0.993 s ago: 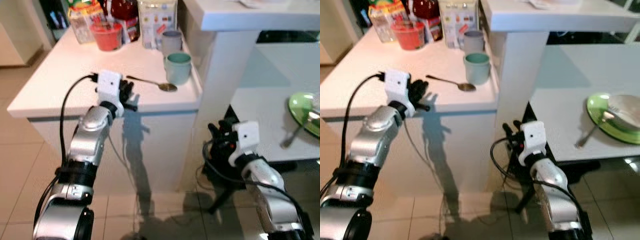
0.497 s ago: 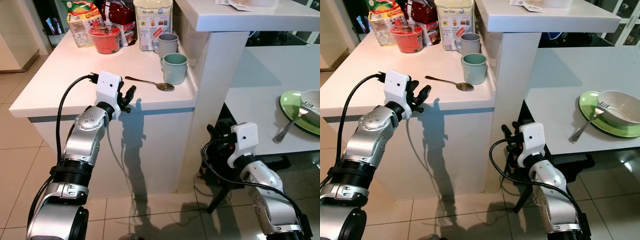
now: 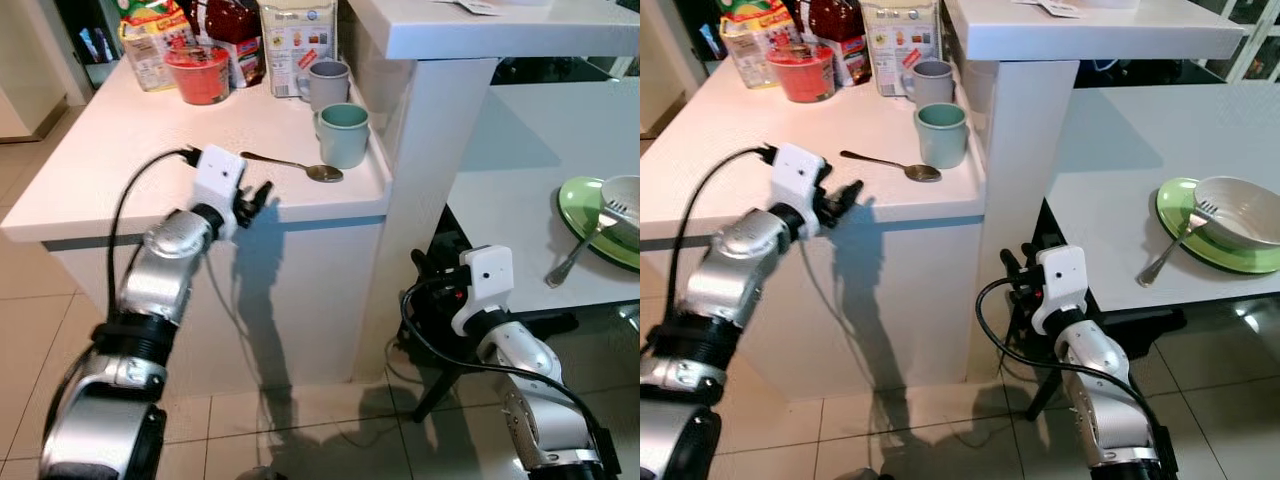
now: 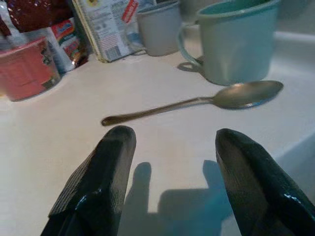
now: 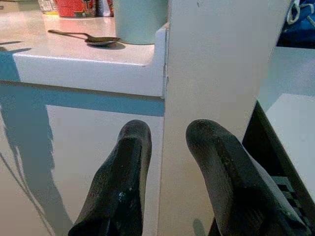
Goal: Setting the table
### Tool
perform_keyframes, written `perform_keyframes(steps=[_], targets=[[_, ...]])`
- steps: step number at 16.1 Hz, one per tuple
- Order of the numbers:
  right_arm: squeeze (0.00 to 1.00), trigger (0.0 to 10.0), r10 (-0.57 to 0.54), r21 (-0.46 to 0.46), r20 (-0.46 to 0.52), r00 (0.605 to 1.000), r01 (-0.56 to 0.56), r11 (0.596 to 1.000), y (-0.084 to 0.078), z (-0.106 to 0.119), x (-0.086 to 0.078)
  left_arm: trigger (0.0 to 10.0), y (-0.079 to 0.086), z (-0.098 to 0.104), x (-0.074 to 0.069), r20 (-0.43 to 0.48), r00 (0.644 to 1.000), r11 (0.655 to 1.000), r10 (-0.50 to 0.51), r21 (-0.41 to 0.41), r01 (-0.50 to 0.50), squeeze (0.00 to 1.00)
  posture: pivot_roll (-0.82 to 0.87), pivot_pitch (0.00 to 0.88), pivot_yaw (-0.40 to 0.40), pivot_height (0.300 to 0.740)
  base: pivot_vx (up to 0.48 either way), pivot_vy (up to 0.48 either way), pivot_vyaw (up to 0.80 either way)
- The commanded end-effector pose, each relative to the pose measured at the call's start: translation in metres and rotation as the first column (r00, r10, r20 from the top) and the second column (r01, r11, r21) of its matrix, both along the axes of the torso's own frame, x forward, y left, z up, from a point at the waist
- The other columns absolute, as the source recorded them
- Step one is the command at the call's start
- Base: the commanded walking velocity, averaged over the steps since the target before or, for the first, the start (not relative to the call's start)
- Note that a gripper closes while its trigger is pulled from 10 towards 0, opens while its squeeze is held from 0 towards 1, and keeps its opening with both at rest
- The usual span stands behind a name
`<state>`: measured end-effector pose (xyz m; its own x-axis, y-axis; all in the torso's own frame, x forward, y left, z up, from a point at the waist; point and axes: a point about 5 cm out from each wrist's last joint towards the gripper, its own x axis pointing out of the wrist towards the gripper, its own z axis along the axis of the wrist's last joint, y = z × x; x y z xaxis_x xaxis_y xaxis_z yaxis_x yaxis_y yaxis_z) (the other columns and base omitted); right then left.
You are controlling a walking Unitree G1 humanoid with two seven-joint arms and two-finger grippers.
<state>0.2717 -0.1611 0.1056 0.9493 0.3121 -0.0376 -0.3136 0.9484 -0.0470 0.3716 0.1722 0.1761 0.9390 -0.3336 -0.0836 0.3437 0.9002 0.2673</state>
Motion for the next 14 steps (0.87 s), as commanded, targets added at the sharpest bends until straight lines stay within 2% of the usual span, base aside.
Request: perform_keyframes(steps=[1,6,7,9,11,14], targets=[[0.00,10.0,0.011,0.000,0.021,1.000,-0.011,1.000,0.002,0.004,0.000,10.0,0.003,0.006,0.002,0.014,1.000,1.000,-0.001,0.014,0.001,0.00,-0.03,0.000,0.037,0.740,0.000,0.000,0.00],[0.00,10.0,-0.004,0.016,0.025,1.000,0.004,1.000,0.001,0.006,-0.001,10.0,0.001,0.011,0.006,0.040,0.999,0.998,-0.032,0.054,0.029,0.00,-0.04,0.000,0.041,0.740,0.000,0.470,0.00],[0.00,10.0,-0.001,0.020,0.020,1.000,0.000,1.000,0.001,0.006,-0.001,10.0,0.001,0.012,0.006,0.043,0.998,0.998,-0.037,0.052,0.035,0.00,-0.04,0.000,0.042,0.740,0.341,0.330,0.00],[0.00,10.0,0.024,0.033,0.017,1.000,-0.025,0.999,0.002,0.007,-0.002,10.0,0.000,0.014,0.007,0.049,0.998,0.998,-0.044,0.042,0.042,0.00,-0.04,0.000,0.043,0.740,0.373,0.000,0.26],[0.00,10.0,0.019,0.024,0.012,1.000,-0.019,1.000,0.004,0.005,-0.003,10.0,-0.003,0.016,0.008,0.058,0.995,0.992,-0.083,0.098,0.077,0.00,-0.04,0.000,0.048,0.740,0.439,0.000,0.79],[0.00,10.0,0.024,0.023,0.006,1.000,-0.024,0.999,0.006,0.003,-0.004,10.0,-0.007,0.015,0.009,0.055,0.992,0.983,-0.109,0.152,0.100,0.00,-0.04,0.000,0.051,0.740,0.374,-0.296,0.78]])
